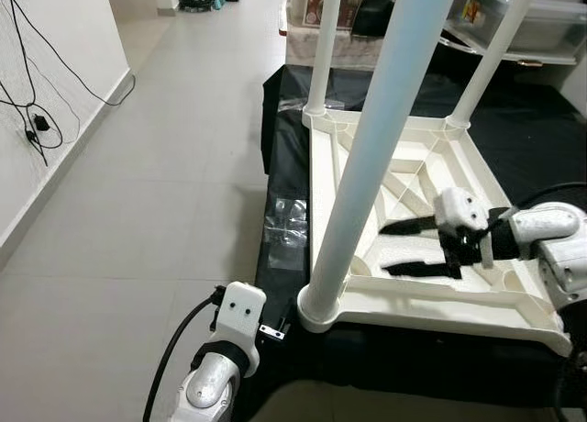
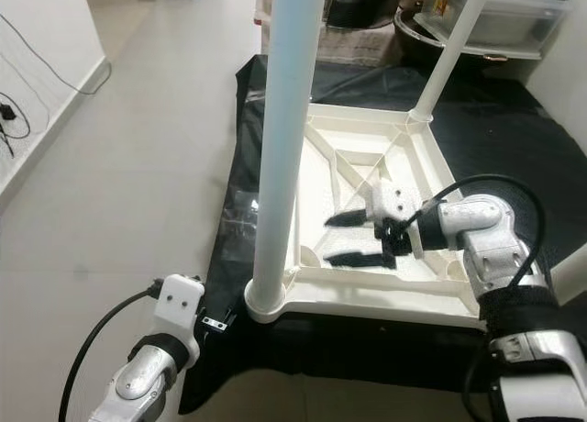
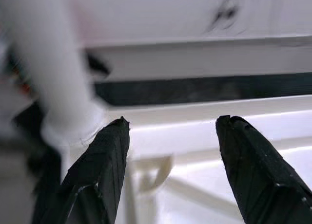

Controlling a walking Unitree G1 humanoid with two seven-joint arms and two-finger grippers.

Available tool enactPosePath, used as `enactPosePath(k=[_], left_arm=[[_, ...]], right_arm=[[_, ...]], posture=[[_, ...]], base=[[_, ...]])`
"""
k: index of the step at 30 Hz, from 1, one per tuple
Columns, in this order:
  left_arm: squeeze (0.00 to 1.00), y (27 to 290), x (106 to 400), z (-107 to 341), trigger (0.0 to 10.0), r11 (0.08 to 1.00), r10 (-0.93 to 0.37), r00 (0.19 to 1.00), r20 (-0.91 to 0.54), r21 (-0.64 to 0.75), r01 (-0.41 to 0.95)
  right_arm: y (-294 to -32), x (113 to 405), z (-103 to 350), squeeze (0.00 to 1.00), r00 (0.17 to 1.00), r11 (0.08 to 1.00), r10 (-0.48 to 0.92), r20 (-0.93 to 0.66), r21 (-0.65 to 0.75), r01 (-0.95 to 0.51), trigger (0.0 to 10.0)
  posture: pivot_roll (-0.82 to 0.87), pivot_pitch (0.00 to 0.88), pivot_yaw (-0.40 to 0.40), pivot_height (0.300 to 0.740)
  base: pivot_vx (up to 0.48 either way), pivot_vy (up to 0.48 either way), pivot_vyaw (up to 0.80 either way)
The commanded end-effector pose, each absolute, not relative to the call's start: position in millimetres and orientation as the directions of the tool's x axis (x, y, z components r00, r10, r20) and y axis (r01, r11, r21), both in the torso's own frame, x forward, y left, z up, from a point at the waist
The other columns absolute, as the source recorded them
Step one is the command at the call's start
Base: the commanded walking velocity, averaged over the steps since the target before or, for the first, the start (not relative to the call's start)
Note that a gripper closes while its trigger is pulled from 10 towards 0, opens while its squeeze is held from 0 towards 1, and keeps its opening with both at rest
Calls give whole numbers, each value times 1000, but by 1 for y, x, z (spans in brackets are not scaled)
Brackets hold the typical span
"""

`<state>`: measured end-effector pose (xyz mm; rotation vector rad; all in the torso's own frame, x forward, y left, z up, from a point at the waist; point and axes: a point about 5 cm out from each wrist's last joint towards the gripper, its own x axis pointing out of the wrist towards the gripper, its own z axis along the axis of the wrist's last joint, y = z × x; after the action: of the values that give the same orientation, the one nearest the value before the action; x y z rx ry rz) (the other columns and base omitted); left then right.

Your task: Building children table

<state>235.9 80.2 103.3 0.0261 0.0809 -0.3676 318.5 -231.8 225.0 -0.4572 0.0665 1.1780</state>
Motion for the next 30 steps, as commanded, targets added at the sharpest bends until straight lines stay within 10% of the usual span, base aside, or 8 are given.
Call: enactPosePath(k=[1, 15, 30], left_arm=[[0, 81, 233, 96, 10000, 931, -359, 927, -108, 19, 363], [0, 84, 234, 96, 10000, 934, -353, 931, -98, 25, 357], [0, 84, 235, 95, 10000, 933, -354, 929, -108, 30, 359]], right_arm=[[-236, 318, 227, 0, 440, 364, 867, -235, -304, -880, 10000], [-232, 346, 231, 0, 751, 744, 658, 52, -199, -638, 10000], [-211, 348, 192, 0, 944, 945, 322, 64, -70, -318, 10000]], posture=[[54, 96, -78, 740], [59, 102, -74, 740], [57, 106, -69, 740]], base=[[0, 0, 0], [-386, 0, 0], [-140, 0, 0]])
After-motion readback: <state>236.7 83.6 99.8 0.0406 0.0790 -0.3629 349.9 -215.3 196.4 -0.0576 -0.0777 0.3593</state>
